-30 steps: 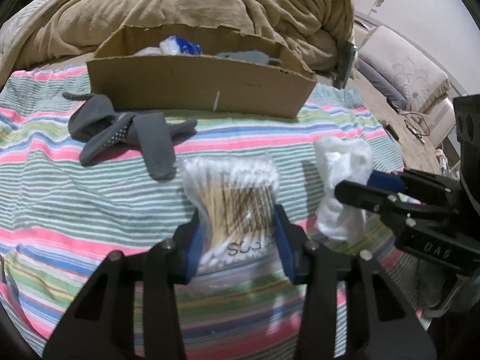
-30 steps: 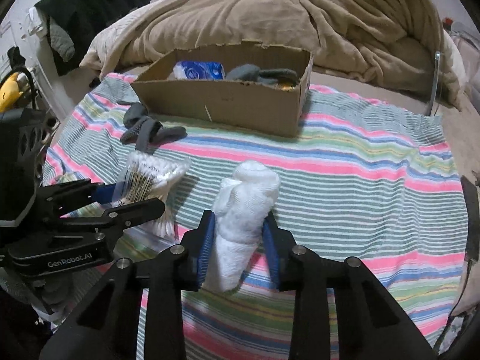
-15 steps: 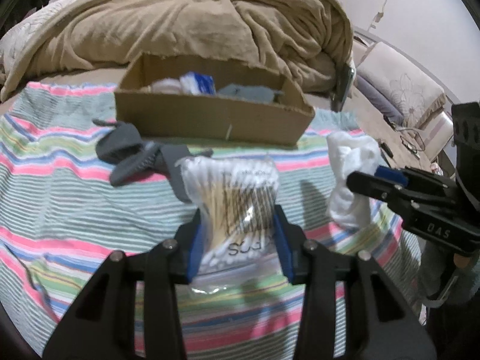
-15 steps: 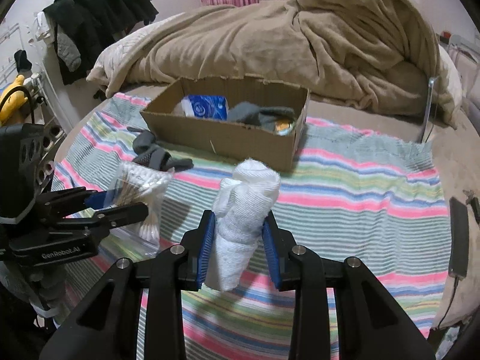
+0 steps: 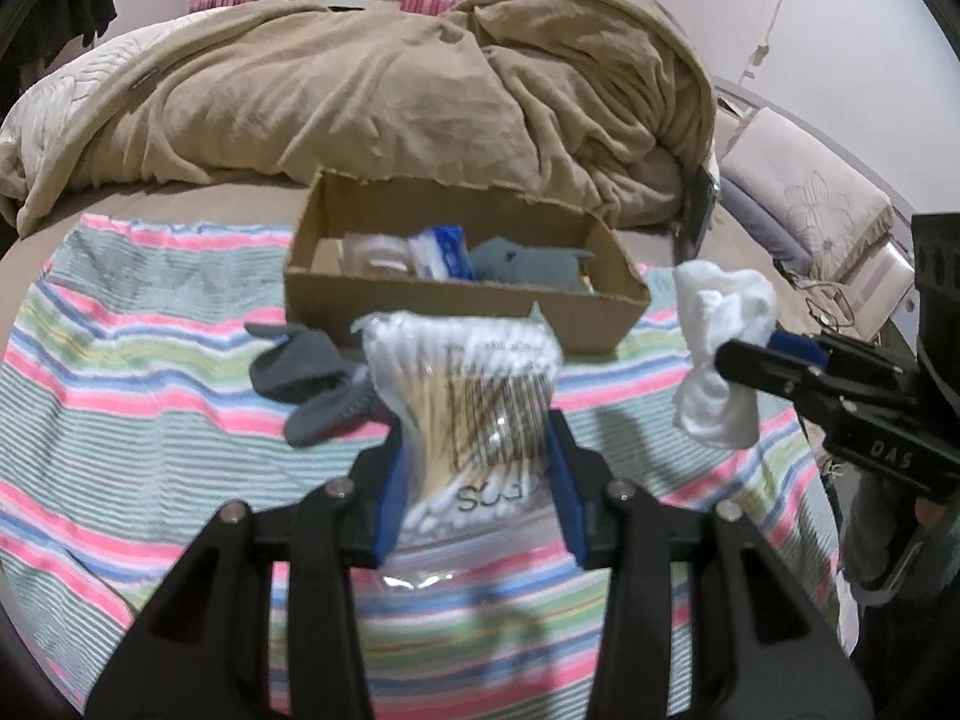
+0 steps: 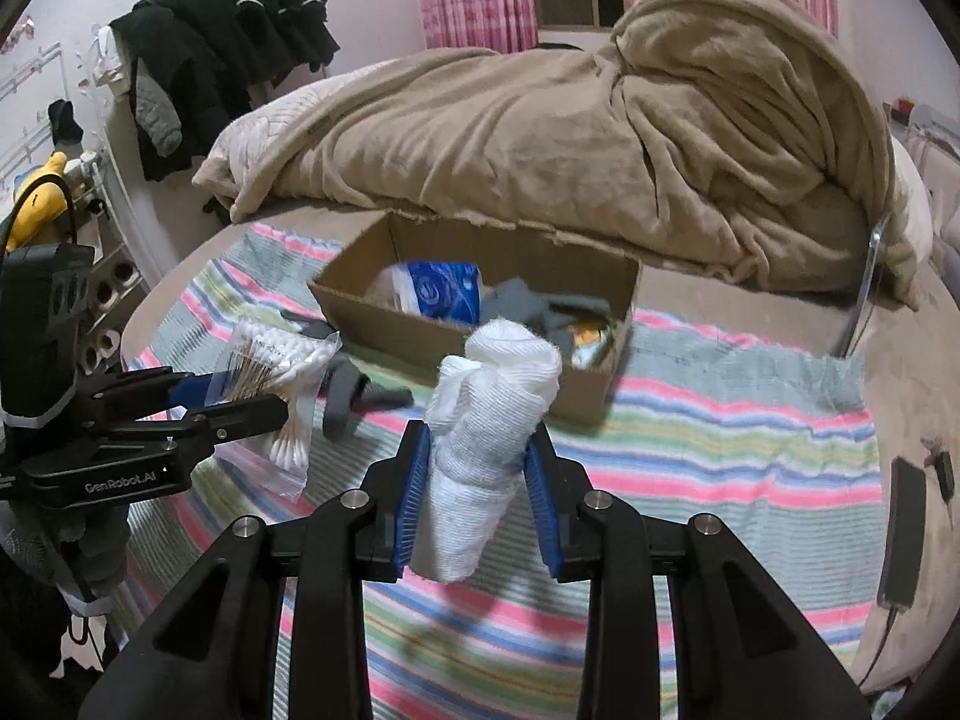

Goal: Organize objects

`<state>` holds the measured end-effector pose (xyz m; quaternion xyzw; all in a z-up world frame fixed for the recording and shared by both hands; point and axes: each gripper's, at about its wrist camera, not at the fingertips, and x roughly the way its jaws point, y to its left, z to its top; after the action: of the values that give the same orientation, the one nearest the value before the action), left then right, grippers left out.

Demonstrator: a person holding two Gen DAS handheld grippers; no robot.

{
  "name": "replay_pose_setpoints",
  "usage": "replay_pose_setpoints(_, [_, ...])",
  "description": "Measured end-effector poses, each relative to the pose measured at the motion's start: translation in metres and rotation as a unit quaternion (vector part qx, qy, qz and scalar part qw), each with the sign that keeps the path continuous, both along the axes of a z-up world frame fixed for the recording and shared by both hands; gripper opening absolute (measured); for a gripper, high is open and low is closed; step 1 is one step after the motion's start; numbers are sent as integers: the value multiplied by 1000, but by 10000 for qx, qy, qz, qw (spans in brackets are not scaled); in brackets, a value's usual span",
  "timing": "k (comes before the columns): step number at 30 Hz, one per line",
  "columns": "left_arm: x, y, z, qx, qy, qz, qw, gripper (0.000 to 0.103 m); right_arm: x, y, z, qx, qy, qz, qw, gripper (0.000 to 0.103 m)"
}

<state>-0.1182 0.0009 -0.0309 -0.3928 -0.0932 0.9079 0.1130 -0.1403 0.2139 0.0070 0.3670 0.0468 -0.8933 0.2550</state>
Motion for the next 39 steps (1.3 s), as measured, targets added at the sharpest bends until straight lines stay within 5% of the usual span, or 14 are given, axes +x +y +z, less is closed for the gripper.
replay_pose_setpoints(26, [-61,-39,43,61,315,76,9995,43,-63,-34,30,-203,180,190,9995,34])
replay_pose_setpoints(39, [-111,-55,22,302,135,157,9993,43,-103,-39,16,-451,-76,105,9989,34])
